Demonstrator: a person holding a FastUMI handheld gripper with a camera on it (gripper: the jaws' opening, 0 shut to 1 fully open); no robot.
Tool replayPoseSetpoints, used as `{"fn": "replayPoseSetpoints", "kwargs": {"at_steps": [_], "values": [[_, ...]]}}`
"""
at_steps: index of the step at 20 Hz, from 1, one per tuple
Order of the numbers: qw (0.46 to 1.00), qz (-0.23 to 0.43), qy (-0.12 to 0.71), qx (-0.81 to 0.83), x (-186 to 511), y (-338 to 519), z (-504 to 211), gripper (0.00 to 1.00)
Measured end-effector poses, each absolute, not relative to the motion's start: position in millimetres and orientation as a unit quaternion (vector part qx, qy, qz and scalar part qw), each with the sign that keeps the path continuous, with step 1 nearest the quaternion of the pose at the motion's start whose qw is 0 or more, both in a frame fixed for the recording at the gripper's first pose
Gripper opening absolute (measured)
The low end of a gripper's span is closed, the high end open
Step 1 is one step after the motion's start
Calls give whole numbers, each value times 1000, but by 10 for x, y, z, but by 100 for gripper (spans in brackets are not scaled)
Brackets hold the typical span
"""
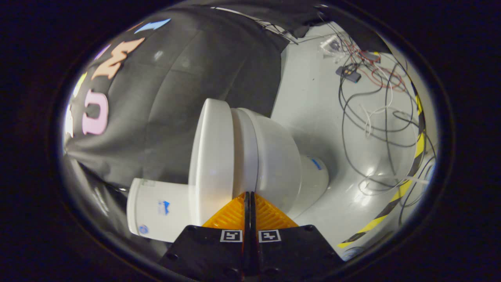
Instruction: Open the toilet lid.
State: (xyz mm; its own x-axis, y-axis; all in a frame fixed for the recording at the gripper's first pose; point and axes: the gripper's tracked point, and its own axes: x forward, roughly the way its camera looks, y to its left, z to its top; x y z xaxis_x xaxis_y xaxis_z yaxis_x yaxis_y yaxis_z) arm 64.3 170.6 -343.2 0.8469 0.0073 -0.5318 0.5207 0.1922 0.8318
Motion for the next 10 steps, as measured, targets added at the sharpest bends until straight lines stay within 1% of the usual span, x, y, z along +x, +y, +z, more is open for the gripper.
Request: {"fn": "replayPoseSetpoints", "kwargs": {"at_steps": [1, 3, 6, 7, 8, 10], "values": [[729, -160, 195, 636, 670, 1731, -3379, 1], [726, -143, 186, 646, 656, 1750, -3355, 1], [741, -128, 204, 627, 629, 1759, -3371, 1], [737, -127, 201, 633, 675, 1803, -3390, 2], [735, -137, 204, 632, 523, 1759, -3356, 2], [724, -153, 211, 639, 380, 1684, -3421, 21]]}}
